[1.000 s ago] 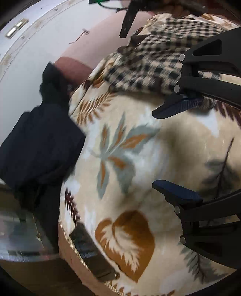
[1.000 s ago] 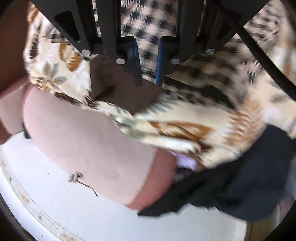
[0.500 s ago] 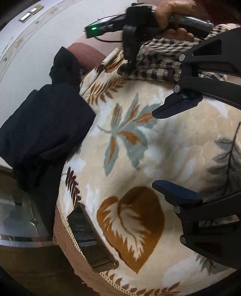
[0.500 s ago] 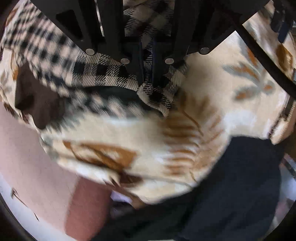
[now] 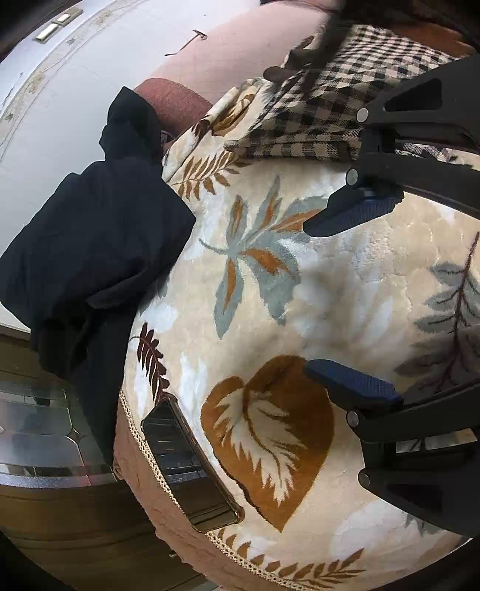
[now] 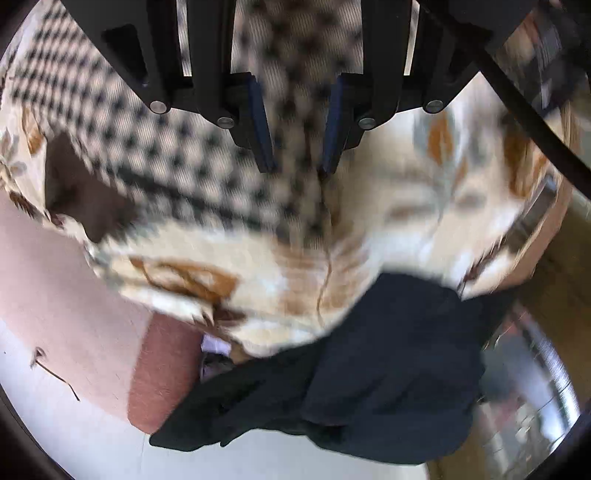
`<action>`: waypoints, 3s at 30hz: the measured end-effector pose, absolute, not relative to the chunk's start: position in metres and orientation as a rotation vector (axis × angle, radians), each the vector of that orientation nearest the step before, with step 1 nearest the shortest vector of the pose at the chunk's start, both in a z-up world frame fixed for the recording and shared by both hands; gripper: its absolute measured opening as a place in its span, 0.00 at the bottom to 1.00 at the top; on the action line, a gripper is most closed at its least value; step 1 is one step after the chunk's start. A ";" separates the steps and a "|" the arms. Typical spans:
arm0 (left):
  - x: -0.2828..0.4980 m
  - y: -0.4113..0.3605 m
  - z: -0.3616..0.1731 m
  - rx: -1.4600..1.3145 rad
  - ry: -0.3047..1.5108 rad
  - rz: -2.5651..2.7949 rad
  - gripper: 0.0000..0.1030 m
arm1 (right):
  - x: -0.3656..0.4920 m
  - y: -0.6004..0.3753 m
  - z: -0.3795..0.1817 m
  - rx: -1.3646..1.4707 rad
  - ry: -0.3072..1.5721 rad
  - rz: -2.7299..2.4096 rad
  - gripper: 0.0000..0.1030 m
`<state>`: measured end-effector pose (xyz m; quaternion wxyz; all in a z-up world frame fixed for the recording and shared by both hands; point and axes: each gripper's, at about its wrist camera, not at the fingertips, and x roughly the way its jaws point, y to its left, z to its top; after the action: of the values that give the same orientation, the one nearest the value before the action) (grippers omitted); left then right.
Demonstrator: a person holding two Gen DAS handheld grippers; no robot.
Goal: Fold large clothes
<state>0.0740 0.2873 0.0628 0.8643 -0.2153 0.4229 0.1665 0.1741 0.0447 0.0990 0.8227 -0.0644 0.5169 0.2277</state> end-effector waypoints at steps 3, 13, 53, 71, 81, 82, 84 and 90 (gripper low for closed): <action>0.071 0.286 0.066 -0.438 0.875 0.357 0.66 | 0.149 0.041 0.069 -0.017 1.204 0.568 0.17; 0.062 0.267 0.081 -0.370 0.844 0.331 0.66 | 0.088 -0.003 0.056 0.294 1.216 0.746 0.17; 0.045 0.102 0.056 -0.024 0.878 0.008 0.66 | -0.061 -0.315 0.110 0.270 0.910 -0.157 0.09; -0.023 0.112 0.141 -0.083 0.515 0.067 0.77 | -0.083 -0.229 0.119 0.201 0.944 -0.059 0.41; -0.044 0.112 0.160 -0.020 0.391 0.201 0.84 | -0.078 -0.211 0.106 0.196 0.977 -0.035 0.43; -0.044 0.110 0.161 -0.007 0.407 0.212 0.84 | -0.078 -0.210 0.107 0.195 0.974 -0.033 0.43; -0.044 0.107 0.163 0.014 0.420 0.222 0.84 | -0.077 -0.208 0.108 0.188 0.969 -0.033 0.43; -0.058 0.109 0.154 -0.033 0.494 0.149 0.84 | -0.069 -0.201 0.118 0.199 0.930 -0.026 0.48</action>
<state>-0.0577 0.1089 0.1535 0.9668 -0.0162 0.2441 0.0737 -0.0694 -0.2006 0.1177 0.8891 0.0956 0.4475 -0.0127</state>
